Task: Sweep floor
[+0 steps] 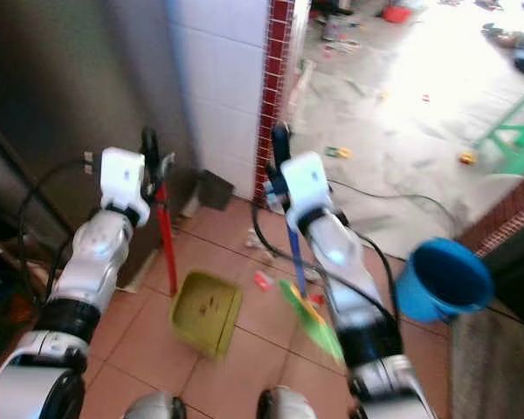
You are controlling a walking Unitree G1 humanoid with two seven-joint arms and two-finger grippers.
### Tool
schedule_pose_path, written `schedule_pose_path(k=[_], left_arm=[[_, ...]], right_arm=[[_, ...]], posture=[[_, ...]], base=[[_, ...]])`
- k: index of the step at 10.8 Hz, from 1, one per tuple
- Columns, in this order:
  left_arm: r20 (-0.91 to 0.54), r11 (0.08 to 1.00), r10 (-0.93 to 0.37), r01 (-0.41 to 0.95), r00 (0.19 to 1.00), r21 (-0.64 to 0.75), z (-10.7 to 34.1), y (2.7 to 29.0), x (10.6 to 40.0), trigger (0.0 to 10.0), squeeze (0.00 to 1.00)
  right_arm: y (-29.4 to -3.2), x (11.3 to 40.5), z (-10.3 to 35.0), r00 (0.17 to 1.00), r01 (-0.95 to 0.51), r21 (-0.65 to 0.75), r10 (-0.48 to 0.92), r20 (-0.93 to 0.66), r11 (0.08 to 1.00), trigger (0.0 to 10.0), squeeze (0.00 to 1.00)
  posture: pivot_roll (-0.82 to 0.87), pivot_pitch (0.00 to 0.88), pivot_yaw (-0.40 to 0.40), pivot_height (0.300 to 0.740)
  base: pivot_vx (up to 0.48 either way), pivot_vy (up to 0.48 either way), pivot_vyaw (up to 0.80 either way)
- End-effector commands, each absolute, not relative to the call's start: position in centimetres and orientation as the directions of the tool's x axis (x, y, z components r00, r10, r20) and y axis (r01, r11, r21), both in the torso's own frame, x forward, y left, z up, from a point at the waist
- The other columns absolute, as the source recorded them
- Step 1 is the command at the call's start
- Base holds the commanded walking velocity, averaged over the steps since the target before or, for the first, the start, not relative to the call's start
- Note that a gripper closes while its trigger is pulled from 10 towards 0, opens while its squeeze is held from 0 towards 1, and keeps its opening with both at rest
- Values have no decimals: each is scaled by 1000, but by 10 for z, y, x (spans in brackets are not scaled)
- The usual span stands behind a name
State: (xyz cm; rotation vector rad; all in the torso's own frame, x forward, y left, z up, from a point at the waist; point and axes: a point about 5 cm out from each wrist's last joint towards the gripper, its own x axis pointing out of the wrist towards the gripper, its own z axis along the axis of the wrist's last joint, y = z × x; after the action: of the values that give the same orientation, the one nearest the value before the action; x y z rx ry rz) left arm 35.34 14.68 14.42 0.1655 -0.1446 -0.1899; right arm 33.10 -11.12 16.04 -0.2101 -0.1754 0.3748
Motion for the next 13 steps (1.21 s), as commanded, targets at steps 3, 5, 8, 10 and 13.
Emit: schedule_pose_path(k=[3, 5, 8, 10, 13], left_arm=[[231, 985, -139, 111, 963, 129, 164, 142, 354, 10000, 0], [218, 989, -98, 70, 971, 132, 157, 149, 341, 10000, 0], [158, 988, -61, 38, 986, 147, 133, 157, 316, 10000, 0], [245, 983, -109, 68, 963, 173, 167, 152, 340, 10000, 0], [205, 984, -109, 76, 973, 164, 156, 157, 342, 10000, 0]], right_arm=[[-110, 338, 171, 930, -236, -228, 288, 228, 945, 10000, 0], [-134, 338, 171, 956, -104, -200, 153, 250, 974, 10000, 0], [-156, 340, 155, 974, 38, -192, 7, 226, 981, 10000, 0], [-153, 362, 183, 955, 74, -155, -25, 295, 985, 10000, 0], [-150, 356, 171, 953, 60, -195, 2, 301, 979, 10000, 0]], posture=[[-45, 0, -3, 740], [-41, 0, 18, 740], [-12, 0, 13, 740], [-29, 0, 18, 740], [-34, 0, 15, 740]], base=[[0, 0, 0], [0, 0, 0], [0, 0, 0], [0, 0, 0], [0, 0, 0]])
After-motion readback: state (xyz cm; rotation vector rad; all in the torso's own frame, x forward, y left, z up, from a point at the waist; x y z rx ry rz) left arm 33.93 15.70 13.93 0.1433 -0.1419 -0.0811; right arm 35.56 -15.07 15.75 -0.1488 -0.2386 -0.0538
